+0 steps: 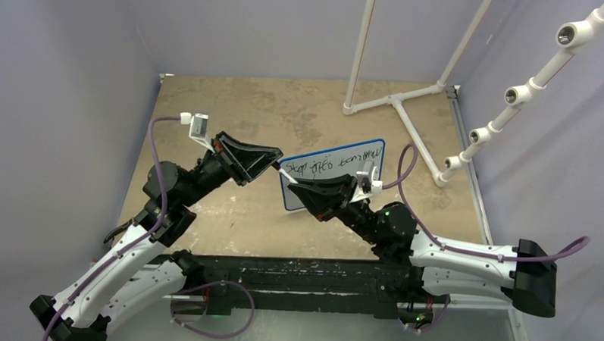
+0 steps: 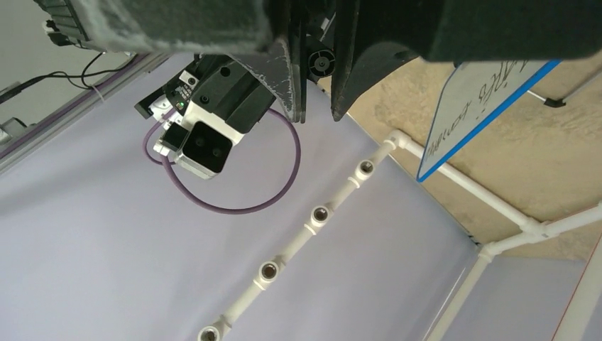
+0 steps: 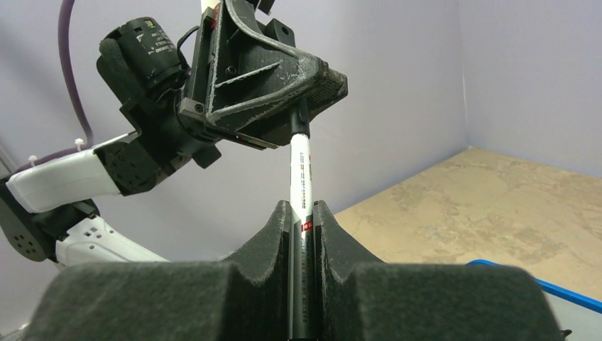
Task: Write a sentence on the whiteboard
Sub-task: Close the whiteboard marker at the center of the board.
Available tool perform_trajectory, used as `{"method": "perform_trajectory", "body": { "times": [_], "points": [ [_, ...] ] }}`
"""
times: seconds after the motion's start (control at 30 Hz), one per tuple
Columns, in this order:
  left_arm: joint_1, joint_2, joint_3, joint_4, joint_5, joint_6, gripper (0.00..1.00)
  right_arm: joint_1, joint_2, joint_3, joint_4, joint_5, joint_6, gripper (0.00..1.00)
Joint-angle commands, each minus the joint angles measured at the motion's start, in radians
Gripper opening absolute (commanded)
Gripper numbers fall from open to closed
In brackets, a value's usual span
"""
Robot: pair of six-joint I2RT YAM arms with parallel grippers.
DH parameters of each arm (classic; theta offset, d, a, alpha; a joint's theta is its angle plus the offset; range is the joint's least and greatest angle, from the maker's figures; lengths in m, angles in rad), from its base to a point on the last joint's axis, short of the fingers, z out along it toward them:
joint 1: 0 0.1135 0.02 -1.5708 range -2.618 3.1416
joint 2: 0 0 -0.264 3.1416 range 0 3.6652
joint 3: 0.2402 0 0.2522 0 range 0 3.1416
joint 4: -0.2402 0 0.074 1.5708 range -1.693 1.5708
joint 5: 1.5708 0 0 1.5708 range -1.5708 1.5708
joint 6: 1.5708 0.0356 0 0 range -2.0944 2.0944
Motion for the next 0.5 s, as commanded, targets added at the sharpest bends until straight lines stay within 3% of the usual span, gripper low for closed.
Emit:
{"method": "perform_trajectory", "body": {
  "times": [0.0,0.47],
  "points": [
    [0.001,0.005,-0.038,0.086,0.042,-0.017,0.0,0.004,-0.009,-0.015,0.069,0.04,-0.005,0.0],
    [0.001,-0.005,-0.131,0.052,0.13,-0.003,0.0,0.003,0.064,0.075,0.105,0.202,-0.015,0.0]
  ]
}}
